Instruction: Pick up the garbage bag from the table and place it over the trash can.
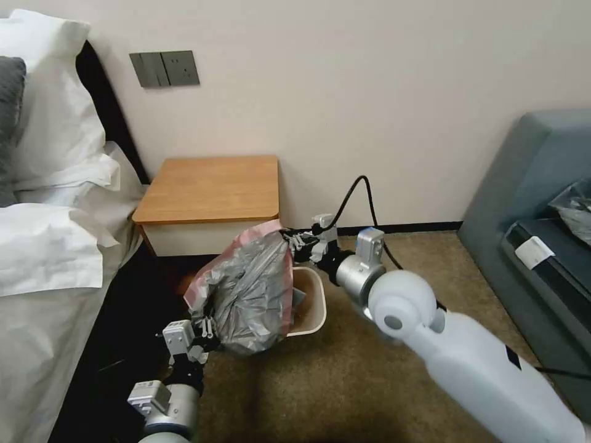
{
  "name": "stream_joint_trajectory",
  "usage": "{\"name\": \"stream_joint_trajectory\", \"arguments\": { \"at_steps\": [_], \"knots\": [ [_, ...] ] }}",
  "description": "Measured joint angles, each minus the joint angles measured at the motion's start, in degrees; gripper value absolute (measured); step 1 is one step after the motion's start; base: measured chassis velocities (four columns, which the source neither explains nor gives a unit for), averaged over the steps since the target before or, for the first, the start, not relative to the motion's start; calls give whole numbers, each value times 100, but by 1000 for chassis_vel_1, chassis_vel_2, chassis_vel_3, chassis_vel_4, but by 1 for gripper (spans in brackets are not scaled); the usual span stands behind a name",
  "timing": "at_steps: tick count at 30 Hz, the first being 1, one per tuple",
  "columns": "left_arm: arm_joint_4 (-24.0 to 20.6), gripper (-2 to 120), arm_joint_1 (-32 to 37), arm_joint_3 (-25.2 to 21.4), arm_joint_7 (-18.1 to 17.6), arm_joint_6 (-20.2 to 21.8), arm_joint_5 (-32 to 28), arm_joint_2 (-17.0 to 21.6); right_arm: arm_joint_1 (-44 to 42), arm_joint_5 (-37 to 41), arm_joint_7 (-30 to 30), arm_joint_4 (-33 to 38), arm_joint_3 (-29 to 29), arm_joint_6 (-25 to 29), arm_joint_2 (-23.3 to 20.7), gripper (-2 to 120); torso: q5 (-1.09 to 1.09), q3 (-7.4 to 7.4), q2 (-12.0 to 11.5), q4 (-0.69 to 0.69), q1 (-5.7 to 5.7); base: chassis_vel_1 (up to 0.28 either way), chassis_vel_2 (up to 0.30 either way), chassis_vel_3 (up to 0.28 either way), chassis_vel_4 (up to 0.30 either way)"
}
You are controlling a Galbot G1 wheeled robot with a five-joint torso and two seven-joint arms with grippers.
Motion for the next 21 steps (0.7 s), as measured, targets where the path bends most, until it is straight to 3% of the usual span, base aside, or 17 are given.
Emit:
{"name": "stream_joint_trajectory", "arguments": {
  "at_steps": [12, 19, 21],
  "knots": [
    [61, 6, -105, -290, 385, -96, -728, -17, 180, 687, 280, -22, 214, -832, -254, 0, 0, 0, 0, 0, 0, 0, 0, 0, 0],
    [94, 6, -150, -395, 474, -88, -886, -4, 138, 891, -44, -71, 422, -962, -255, 0, 0, 0, 0, 0, 0, 0, 0, 0, 0],
    [126, 6, -170, -404, 472, -80, -896, -4, 121, 947, -5, -66, 448, -947, -222, 8, 0, 0, 0, 0, 0, 0, 0, 0, 0]
  ]
}}
